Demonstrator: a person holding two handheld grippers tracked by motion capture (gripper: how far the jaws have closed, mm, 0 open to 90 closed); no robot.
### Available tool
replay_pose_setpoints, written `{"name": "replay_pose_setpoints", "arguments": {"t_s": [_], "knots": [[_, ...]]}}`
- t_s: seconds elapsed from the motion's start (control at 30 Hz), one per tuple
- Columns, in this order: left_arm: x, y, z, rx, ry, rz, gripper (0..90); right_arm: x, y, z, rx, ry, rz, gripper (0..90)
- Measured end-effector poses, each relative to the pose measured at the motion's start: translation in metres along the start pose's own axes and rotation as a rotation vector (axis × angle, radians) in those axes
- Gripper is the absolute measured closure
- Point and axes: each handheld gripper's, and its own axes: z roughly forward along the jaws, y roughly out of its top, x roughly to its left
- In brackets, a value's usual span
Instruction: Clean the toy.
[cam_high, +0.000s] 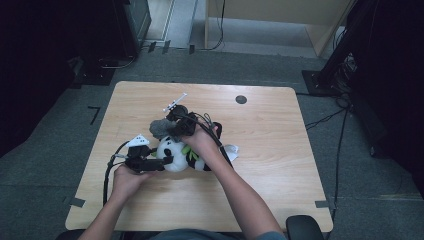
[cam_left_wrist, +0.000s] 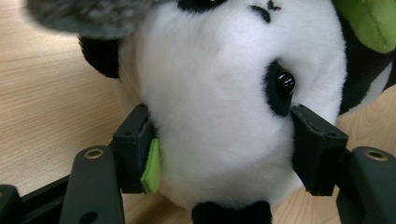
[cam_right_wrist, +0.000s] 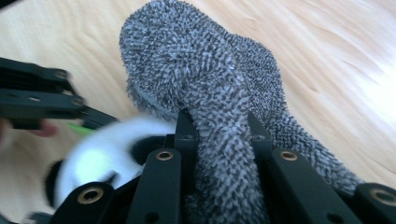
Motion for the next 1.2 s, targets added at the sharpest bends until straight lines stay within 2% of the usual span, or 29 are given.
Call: {"name": "replay_pose_setpoints", "arguments": {"t_s": [0.13,0.23,0.27,0.33,0.37,0.53,0.67,0.77,0.8,0.83,0.97,1.03,1.2], "knots": [[0.0,0.0,0.0,0.003,0.001,-0.003,34.0,-0.011,-0.005,-0.006,0.03,-0.037,0.027,74.8],[-0.001,0.001,0.0,0.006,0.002,-0.004,34.3,-0.016,-0.009,-0.011,0.052,-0.061,0.011,74.8],[-0.001,0.001,0.0,0.008,0.0,-0.008,34.5,-0.019,-0.012,-0.015,0.07,-0.09,-0.009,74.6],[-0.001,0.001,0.001,0.007,-0.003,-0.008,34.5,-0.02,-0.013,-0.016,0.07,-0.095,-0.017,74.5],[-0.001,0.001,0.001,0.008,-0.004,-0.011,34.5,-0.025,-0.015,-0.022,0.07,-0.138,-0.023,74.5],[0.0,0.001,0.0,0.01,-0.006,-0.01,34.5,-0.043,-0.021,-0.036,0.043,-0.16,0.03,75.1],[-0.001,0.0,0.0,0.008,-0.006,-0.006,34.2,-0.064,-0.033,-0.045,0.047,-0.151,0.094,75.1],[-0.001,0.0,0.0,0.003,-0.006,-0.005,34.1,-0.076,-0.042,-0.05,0.056,-0.156,0.128,75.2],[-0.001,0.0,0.0,0.003,-0.006,-0.005,34.1,-0.076,-0.042,-0.05,0.056,-0.156,0.128,75.2],[-0.001,0.0,0.0,0.002,-0.006,0.0,34.0,-0.083,-0.048,-0.053,0.055,-0.156,0.154,75.3],[-0.002,-0.001,0.0,-0.002,-0.007,0.018,33.3,-0.092,-0.052,-0.06,0.053,-0.193,0.172,75.6],[-0.002,-0.001,0.0,-0.005,-0.01,0.02,32.2,-0.096,-0.052,-0.067,0.033,-0.202,0.189,75.7],[-0.001,-0.001,0.0,-0.014,-0.016,0.024,31.5,-0.09,-0.043,-0.083,-0.05,-0.166,0.196,75.4]]}}
